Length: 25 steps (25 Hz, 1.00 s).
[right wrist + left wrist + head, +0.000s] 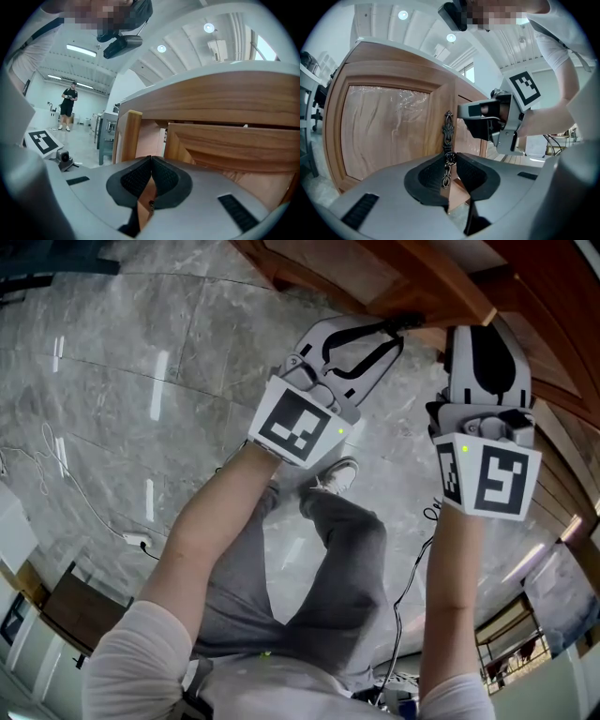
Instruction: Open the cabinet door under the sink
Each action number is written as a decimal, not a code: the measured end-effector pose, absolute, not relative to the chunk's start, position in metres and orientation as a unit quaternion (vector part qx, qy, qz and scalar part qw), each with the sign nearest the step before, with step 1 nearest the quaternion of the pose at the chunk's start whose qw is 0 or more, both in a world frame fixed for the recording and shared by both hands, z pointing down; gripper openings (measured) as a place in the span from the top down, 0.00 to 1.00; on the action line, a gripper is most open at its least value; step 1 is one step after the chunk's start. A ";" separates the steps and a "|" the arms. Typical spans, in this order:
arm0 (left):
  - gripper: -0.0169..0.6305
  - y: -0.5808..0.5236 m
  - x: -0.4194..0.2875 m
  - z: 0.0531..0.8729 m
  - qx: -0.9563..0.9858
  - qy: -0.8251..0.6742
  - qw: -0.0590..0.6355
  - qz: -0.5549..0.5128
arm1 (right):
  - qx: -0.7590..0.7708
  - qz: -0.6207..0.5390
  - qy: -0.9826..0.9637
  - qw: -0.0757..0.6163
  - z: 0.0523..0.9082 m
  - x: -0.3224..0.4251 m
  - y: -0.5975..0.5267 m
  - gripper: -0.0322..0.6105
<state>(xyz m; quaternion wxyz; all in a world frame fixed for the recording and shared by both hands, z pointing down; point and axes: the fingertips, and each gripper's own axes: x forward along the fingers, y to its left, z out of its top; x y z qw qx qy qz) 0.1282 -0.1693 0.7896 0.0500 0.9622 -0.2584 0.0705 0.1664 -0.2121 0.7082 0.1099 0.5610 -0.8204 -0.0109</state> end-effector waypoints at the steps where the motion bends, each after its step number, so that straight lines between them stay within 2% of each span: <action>1: 0.84 -0.169 0.127 0.790 0.962 -0.257 0.049 0.071 | 0.560 -0.011 -0.820 0.114 0.711 0.164 -0.212 0.90; 17: 0.83 -0.155 0.106 0.785 0.962 -0.255 0.059 0.078 | 0.518 -0.007 -0.849 0.105 0.701 0.139 -0.193 0.90; 25: 0.83 -0.145 0.093 0.785 0.962 -0.255 0.063 0.076 | 0.509 0.001 -0.857 0.078 0.688 0.125 -0.191 0.90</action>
